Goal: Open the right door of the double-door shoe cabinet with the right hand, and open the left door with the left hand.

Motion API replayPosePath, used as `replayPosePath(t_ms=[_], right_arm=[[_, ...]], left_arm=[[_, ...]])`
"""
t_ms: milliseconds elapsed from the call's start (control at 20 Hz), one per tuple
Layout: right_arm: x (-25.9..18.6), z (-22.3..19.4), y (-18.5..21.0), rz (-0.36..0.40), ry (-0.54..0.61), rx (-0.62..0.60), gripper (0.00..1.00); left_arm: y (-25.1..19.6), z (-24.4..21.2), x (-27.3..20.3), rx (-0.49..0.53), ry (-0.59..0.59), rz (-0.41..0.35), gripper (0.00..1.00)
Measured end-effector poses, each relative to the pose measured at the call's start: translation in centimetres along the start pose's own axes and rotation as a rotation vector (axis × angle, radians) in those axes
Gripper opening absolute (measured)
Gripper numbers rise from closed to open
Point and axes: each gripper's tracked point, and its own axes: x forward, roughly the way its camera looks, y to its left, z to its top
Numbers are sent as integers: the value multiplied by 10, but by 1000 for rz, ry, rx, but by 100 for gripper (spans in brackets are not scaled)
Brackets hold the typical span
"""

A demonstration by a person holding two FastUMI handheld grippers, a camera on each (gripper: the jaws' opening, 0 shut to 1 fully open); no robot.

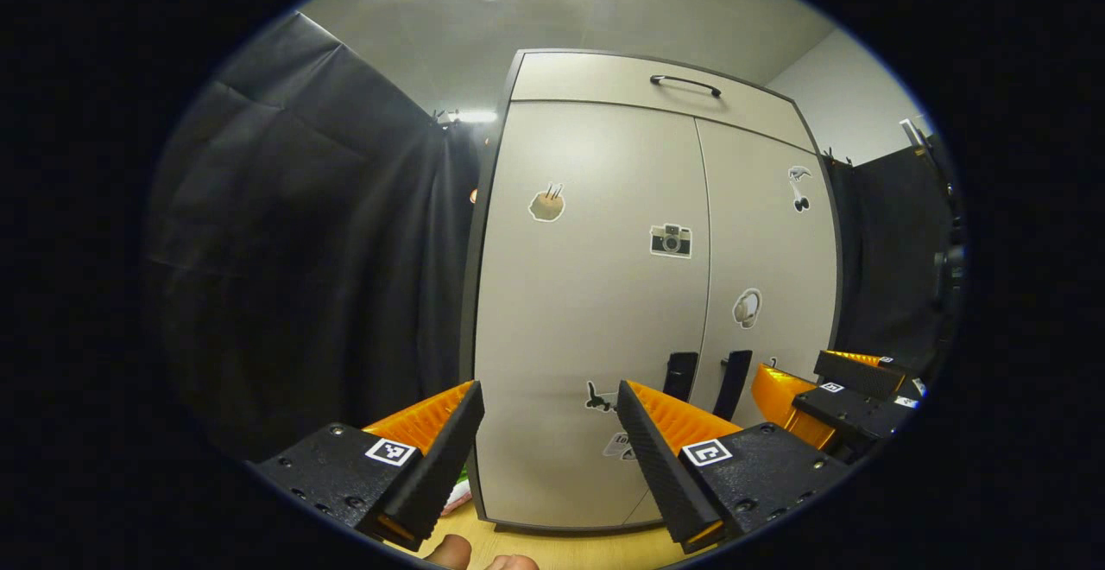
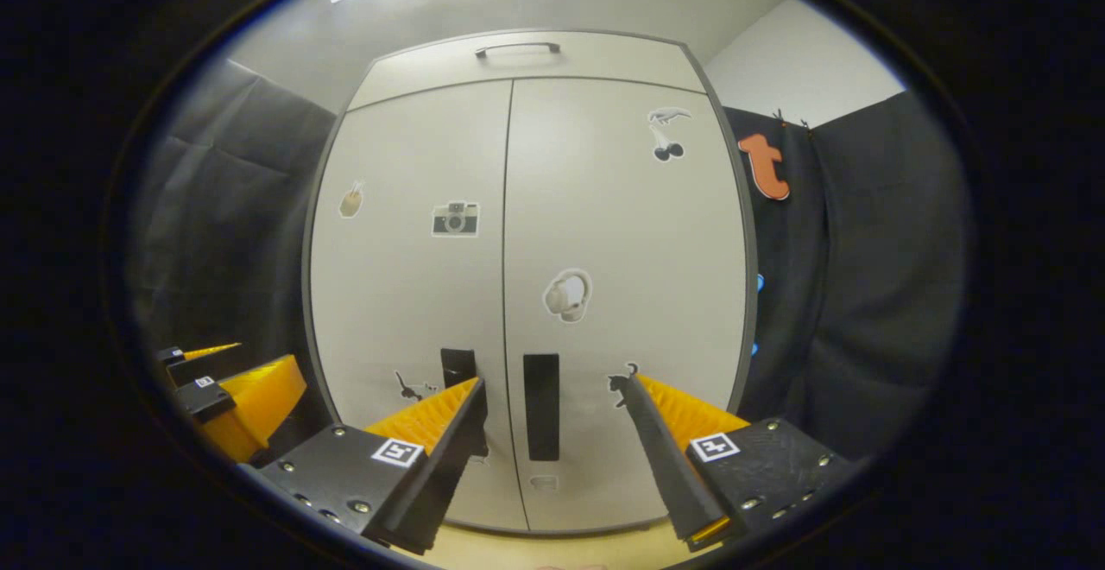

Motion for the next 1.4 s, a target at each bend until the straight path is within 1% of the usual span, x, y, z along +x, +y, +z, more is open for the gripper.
replayPosePath(t_ms=[200, 250, 300, 350, 400, 450, 500, 550, 600, 650, 700, 750, 800, 900, 950, 1000, 1050, 1100, 1150, 1200, 1250, 1300, 1350, 1400], right_arm=[[9, -5, 1, -5, 10, -6, 96], [13, -9, 1, -8, 21, -8, 96], [19, -12, 1, -13, 32, -10, 94], [25, -16, 1, -17, 42, -10, 96], [34, -20, 2, -17, 53, -12, 94], [39, -26, 4, -18, 68, -14, 92], [45, -31, 5, -19, 80, -18, 86], [50, -34, 8, -17, 88, -21, 78], [55, -36, 10, -17, 89, -25, 79], [58, -37, 12, -14, 87, -30, 79], [61, -35, 10, -27, 78, -34, 78], [66, -38, 13, -21, 80, -32, 63], [71, -40, 14, -18, 86, -30, 58], [78, -43, 13, -19, 95, -29, 58], [81, -44, 13, -19, 96, -31, 58], [84, -46, 15, -8, 98, -32, 58], [87, -47, 15, -9, 103, -33, 58], [84, -46, 17, -19, 92, -30, 30], [88, -46, 15, -23, 88, -39, 31], [88, -48, 14, -23, 96, -54, 34], [88, -46, 15, -29, 80, -46, 31], [88, -48, 16, -29, 91, -46, 29], [89, -46, 15, -28, 79, -53, 24], [90, -48, 14, -29, 83, -40, 29]], left_arm=[[5, -1, 1, 22, 5, 16, 96], [6, 0, 1, 23, 5, 17, 99], [7, -1, 0, 25, 5, 21, 96], [9, 0, 0, 29, 2, 27, 99], [13, 2, 0, 33, -1, 38, 93], [16, 2, 0, 37, -2, 48, 96], [20, 3, 0, 42, -1, 60, 96], [25, 2, 2, 48, 0, 74, 96], [38, -1, -2, 52, -1, 85, 96], [45, -1, -4, 57, -1, 95, 96], [47, -1, -3, 60, 1, 105, 96], [50, -2, -2, 61, 2, 113, 93], [52, -2, 0, 60, 3, 120, 96], [55, -3, 3, 55, 5, 126, 96], [56, -4, 3, 54, 7, 129, 99], [58, -5, 4, 52, 8, 132, 96], [59, -5, 5, 50, 9, 135, 96], [60, -6, 6, 47, 11, 139, 96], [62, -7, 6, 44, 14, 143, 96], [63, -9, 6, 41, 16, 147, 96], [64, -9, 6, 38, 18, 150, 96], [65, -11, 6, 35, 19, 154, 96], [67, -12, 5, 31, 21, 158, 96], [67, -13, 5, 28, 25, 160, 96]])
